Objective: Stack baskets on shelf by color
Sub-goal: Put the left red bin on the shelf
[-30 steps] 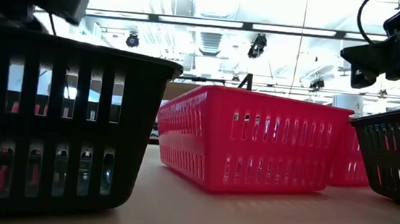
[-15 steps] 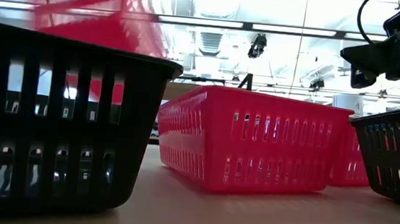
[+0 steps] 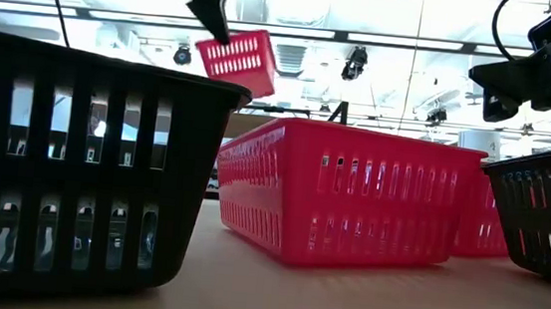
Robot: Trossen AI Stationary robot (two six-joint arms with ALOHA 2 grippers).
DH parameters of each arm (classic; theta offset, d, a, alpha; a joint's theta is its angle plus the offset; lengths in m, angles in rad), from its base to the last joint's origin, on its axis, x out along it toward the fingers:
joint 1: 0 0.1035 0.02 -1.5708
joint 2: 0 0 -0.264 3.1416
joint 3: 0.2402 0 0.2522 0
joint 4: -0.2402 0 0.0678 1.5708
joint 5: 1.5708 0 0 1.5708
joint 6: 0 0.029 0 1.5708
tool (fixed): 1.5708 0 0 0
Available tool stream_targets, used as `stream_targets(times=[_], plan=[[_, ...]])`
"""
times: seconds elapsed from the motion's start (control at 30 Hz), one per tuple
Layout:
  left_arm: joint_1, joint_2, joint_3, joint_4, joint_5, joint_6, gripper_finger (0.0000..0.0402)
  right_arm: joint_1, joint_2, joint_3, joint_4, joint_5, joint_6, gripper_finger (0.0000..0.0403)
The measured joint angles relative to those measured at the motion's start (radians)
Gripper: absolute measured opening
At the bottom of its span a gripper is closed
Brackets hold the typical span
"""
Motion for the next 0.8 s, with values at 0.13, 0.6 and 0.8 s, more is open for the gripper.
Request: stream_targets(times=[0.13, 0.6, 0.8], plan=[[0.122, 0.016, -0.002, -0.003, 0.035, 0.059, 0.0, 0.0, 0.0, 0.0, 0.0, 0.0, 0.0, 0.0018], [0.195, 0.064, -0.003, -0.003, 0.091, 0.059, 0.0, 0.0, 0.0, 0.0, 0.0, 0.0, 0.0, 0.0018], [0.195, 0.064, -0.003, -0.004, 0.09, 0.058, 0.0013, 0.0, 0.0, 0.0, 0.0, 0.0, 0.0, 0.0018]])
